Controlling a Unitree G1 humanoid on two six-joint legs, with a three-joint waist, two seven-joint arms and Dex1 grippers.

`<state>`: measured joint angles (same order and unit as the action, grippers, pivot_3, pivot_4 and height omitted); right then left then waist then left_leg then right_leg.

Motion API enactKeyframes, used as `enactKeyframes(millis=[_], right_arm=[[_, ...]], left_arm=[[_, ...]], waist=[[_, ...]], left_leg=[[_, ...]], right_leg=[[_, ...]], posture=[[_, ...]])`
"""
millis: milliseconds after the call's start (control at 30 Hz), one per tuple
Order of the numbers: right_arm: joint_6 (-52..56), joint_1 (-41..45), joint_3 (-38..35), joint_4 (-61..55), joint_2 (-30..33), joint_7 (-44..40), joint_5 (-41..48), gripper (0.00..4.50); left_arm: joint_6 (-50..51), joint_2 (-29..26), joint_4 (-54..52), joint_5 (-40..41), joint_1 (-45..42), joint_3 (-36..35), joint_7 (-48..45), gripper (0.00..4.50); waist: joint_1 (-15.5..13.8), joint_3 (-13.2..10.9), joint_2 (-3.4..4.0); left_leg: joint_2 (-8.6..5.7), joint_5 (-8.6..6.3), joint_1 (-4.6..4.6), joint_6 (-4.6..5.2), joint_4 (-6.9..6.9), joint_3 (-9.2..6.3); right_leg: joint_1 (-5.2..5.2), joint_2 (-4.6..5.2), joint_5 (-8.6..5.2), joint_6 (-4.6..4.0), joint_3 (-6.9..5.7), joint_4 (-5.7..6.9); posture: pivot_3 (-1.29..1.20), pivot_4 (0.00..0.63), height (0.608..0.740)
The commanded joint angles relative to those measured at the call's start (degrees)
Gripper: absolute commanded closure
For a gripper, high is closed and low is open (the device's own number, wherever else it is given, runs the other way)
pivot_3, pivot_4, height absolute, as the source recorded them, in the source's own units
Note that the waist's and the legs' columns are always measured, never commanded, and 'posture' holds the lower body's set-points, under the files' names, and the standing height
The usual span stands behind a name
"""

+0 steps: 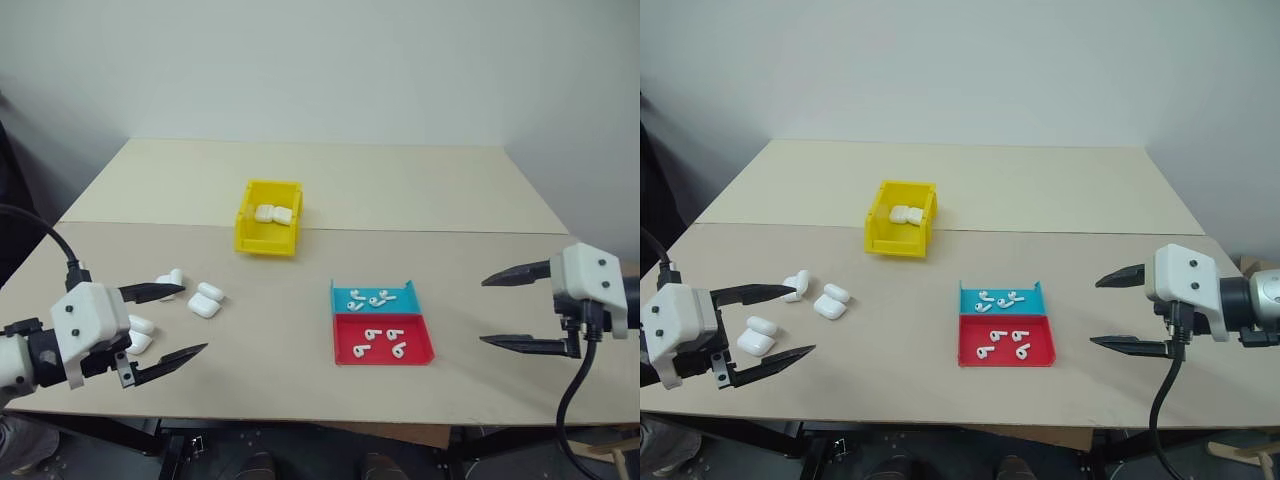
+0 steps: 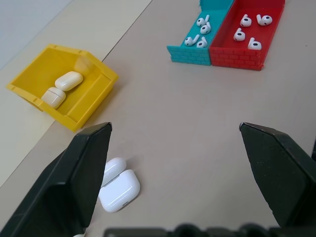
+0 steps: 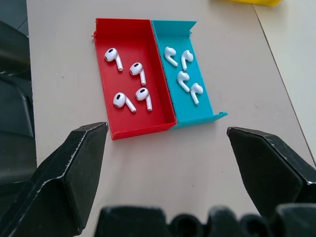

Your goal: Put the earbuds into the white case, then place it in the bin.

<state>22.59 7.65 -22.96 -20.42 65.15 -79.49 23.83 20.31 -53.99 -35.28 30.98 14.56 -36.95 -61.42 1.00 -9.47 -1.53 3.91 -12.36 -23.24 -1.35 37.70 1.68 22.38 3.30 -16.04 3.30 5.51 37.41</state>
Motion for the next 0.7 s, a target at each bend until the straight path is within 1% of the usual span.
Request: enactKeyframes(millis=[33,133,200,300,367,500,567,667,700], right_arm=[[-1.2,0.0,-0.6,-1.4,1.1,0.5,0.7,0.03],[-1.2,0.1,-0.5,-1.4,1.1,0.7,0.8,0.03],[-1.1,0.3,-0.2,-1.3,1.2,0.9,0.7,0.03],[-1.0,0.9,0.6,-1.1,1.5,1.1,0.6,0.03],[-1.1,1.4,1.3,-0.7,1.7,1.1,0.7,0.03],[-1.1,2.7,2.8,0.0,2.4,1.2,0.4,0.03],[-0.5,2.7,2.6,-0.1,3.0,1.0,0.8,0.03],[0.9,1.9,1.6,-0.8,4.0,0.2,1.9,0.03],[1.2,1.4,1.6,-1.0,4.2,0.3,1.6,0.03]], left_arm=[[1.4,-0.9,-0.8,1.7,-0.7,-0.7,0.2,0.0],[3.3,-0.8,-2.1,1.2,-1.1,-0.7,2.5,0.0],[3.0,-1.2,-3.0,-1.3,0.1,-0.4,2.6,0.0],[3.5,-0.9,-4.5,-3.0,1.5,-0.6,3.7,0.0],[4.1,-0.3,-6.0,-5.9,1.8,-0.4,6.7,0.0],[12.8,-1.9,-11.3,-10.5,3.0,-0.8,12.9,0.0],[19.5,-2.6,-15.2,-10.9,2.1,-1.1,16.3,0.0],[36.1,-6.3,-19.0,-5.3,-1.0,-2.8,17.5,0.0],[43.8,-8.6,-19.5,-4.3,-3.3,-2.1,18.7,0.0]], waist=[[0.0,0.0,0.0],[0.0,0.0,0.0],[0.0,0.0,0.0],[0.1,0.0,0.0],[0.0,0.0,0.0],[0.0,0.0,-0.02],[0.0,0.0,-0.03],[-0.1,0.0,-0.04],[-0.2,0.0,-0.03]], left_leg=[[0.0,0.0,0.0,0.0,0.0,0.0],[0.0,0.0,0.0,0.0,0.0,0.0],[0.0,0.0,0.0,0.0,0.0,0.0],[0.0,0.0,-0.01,-0.01,-0.02,0.0],[0.01,0.0,-0.02,-0.01,-0.04,0.0],[0.01,0.0,-0.03,-0.01,-0.04,0.0],[0.01,-0.01,-0.03,-0.01,-0.05,0.0],[0.01,-0.01,-0.04,-0.01,-0.06,0.0],[0.01,-0.01,-0.04,-0.01,-0.06,-0.01]], right_leg=[[0.0,0.0,0.0,0.0,0.0,0.0],[0.0,0.0,0.0,0.0,0.0,0.0],[0.0,0.0,0.0,0.0,0.0,-0.01],[-0.01,0.0,0.0,0.0,0.01,-0.08],[-0.01,0.0,0.0,0.0,0.0,-0.13],[-0.04,0.0,0.01,0.0,0.0,-0.19],[-0.03,0.0,0.01,0.0,0.0,-0.21],[-0.03,0.0,0.01,0.01,0.0,-0.21],[-0.03,0.0,0.01,0.01,-0.02,-0.21]], posture=[[0.0,0.15,0.74],[0.0,0.15,0.74],[0.0,0.15,0.74],[0.0,0.15,0.74],[0.0,0.15,0.74],[0.0,0.15,0.74],[0.0,0.15,0.74],[0.0,0.15,0.74],[0.0,0.15,0.74]])
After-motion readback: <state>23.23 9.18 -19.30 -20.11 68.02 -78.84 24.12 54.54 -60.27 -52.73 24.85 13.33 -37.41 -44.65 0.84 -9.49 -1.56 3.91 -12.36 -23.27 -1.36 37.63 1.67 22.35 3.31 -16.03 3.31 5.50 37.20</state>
